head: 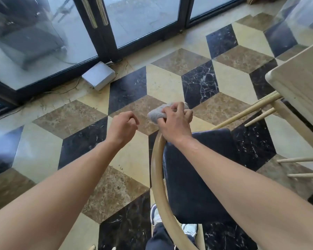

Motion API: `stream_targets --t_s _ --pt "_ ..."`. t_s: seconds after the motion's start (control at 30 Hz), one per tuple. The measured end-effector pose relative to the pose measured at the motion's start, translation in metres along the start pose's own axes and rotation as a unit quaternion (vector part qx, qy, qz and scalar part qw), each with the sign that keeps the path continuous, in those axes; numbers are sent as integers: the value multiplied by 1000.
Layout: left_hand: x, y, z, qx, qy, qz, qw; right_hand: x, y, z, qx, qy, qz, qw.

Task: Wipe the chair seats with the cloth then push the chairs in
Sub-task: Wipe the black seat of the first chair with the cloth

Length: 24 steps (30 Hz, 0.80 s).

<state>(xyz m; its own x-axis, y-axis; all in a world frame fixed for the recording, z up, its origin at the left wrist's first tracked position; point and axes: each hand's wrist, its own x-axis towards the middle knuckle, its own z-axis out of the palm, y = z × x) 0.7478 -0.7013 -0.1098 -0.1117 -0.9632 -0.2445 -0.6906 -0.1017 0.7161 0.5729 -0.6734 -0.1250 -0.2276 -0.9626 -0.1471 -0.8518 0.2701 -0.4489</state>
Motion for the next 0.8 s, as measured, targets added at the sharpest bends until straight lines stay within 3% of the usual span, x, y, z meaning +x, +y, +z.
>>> stream_targets --t_s 0.17,0.33,0.57,0.8 --pt "-4 12 2 16 -48 24 998 -78 -13 9 36 -11 -89 995" --pt "-11 21 13 54 -48 21 997 -130 -19 16 14 -16 -112 993" --pt "-41 22 17 55 -8 30 998 -54 -13 3 122 2 22 992" --pt "-86 10 29 96 -8 -15 995 -182 2 14 51 -64 -159 984"
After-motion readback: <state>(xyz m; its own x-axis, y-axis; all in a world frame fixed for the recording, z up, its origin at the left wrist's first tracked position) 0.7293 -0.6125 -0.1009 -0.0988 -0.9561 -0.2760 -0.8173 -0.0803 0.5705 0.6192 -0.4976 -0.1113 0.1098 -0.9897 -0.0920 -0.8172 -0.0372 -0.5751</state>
